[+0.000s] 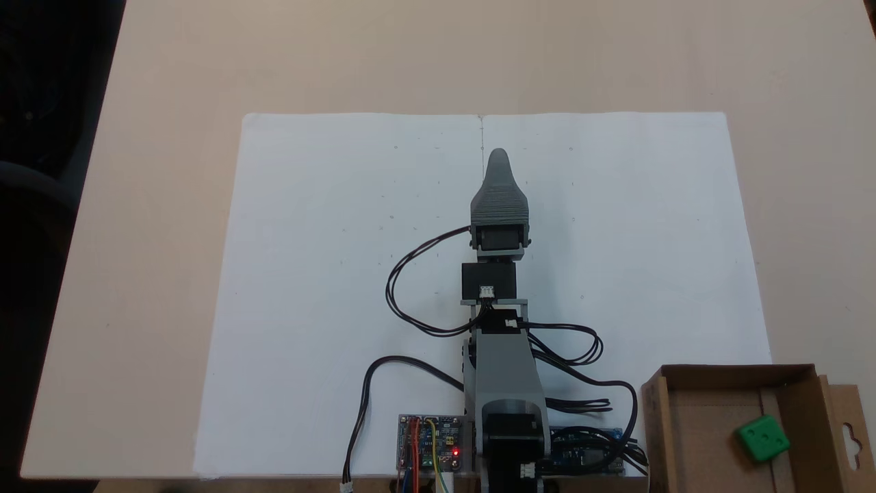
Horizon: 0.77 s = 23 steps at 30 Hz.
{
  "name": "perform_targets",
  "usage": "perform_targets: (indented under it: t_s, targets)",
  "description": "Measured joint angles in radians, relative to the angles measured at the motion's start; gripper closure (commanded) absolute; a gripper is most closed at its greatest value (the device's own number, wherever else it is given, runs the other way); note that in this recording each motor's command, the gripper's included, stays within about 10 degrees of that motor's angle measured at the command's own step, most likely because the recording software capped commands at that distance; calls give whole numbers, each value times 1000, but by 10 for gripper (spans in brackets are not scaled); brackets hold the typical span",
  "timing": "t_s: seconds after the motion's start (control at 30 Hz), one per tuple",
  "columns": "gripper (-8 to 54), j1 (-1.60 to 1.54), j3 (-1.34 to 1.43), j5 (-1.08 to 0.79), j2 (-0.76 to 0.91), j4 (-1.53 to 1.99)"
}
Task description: Grasp a green dice and put it in the bin.
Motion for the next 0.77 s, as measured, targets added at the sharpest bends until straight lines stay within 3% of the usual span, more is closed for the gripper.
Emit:
perform_targets:
  t_s: [0.77]
  targets:
    - [8, 11, 2, 0, 0, 0]
